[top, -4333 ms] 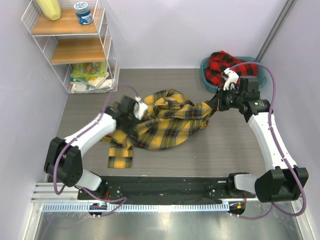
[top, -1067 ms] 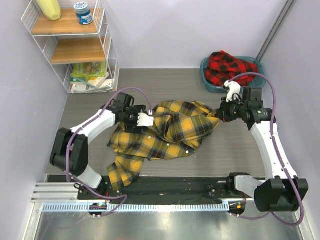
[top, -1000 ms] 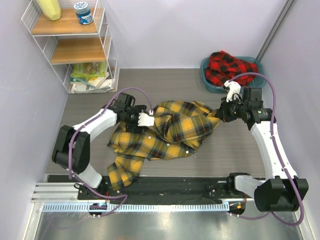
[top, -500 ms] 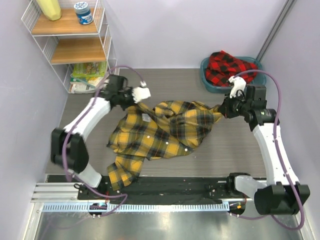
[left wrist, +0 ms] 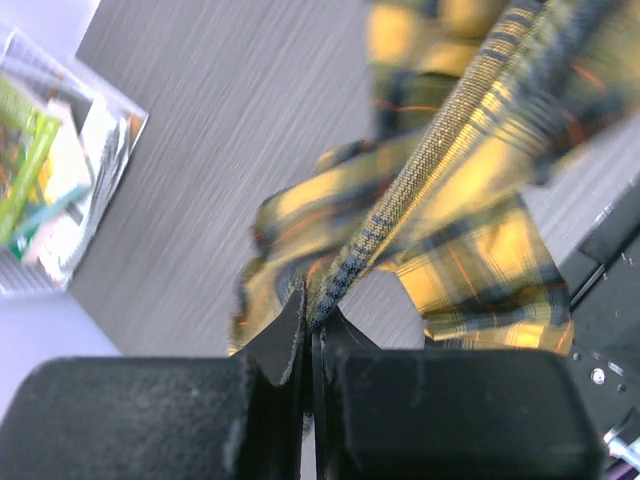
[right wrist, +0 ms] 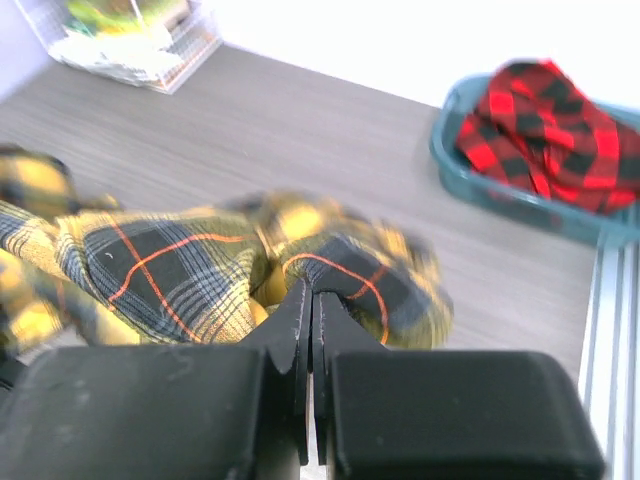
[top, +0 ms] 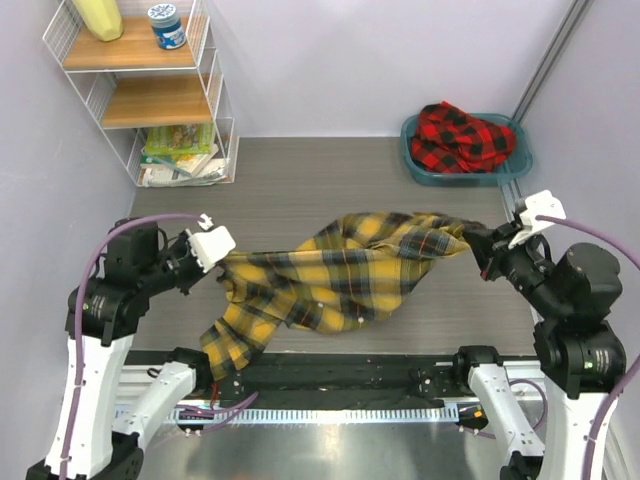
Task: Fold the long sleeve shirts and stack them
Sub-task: Flatten the shirt out
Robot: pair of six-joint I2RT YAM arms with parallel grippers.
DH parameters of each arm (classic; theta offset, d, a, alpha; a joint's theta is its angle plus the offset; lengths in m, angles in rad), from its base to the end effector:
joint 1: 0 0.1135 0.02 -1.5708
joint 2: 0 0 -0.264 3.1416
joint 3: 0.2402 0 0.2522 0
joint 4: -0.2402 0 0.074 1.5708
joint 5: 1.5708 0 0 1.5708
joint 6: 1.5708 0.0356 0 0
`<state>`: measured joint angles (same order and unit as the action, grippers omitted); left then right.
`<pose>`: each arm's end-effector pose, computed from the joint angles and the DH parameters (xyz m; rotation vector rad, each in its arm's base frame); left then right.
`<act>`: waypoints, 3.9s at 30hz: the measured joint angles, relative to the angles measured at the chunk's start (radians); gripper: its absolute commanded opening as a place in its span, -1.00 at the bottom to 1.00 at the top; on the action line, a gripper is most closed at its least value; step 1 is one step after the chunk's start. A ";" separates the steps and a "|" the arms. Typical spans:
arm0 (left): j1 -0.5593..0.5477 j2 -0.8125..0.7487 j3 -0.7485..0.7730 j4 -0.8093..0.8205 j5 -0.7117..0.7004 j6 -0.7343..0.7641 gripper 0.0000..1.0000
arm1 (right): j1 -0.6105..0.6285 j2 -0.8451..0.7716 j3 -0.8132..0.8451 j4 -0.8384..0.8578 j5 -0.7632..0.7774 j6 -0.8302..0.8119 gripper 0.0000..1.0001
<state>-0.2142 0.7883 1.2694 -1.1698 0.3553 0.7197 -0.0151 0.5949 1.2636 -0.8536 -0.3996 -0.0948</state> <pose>0.1011 -0.0347 0.3990 1.1589 1.8839 -0.1230 0.0615 0.0129 0.4408 -0.3584 1.7115 0.2700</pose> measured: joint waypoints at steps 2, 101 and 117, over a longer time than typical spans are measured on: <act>0.000 0.010 0.005 0.010 -0.036 -0.046 -0.99 | 0.000 0.001 0.018 0.017 -0.015 0.015 -0.98; -0.158 0.766 0.093 0.341 -0.101 -0.085 0.55 | 0.053 0.787 -0.197 -0.086 0.116 -0.487 -0.39; -0.210 1.175 0.218 0.346 -0.212 -0.128 -1.00 | 0.053 0.964 -0.153 -0.135 -0.106 -0.314 -0.43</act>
<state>-0.4240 1.9629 1.4876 -0.8234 0.1429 0.5919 0.0380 1.5593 1.1103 -0.9890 -0.5053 -0.4091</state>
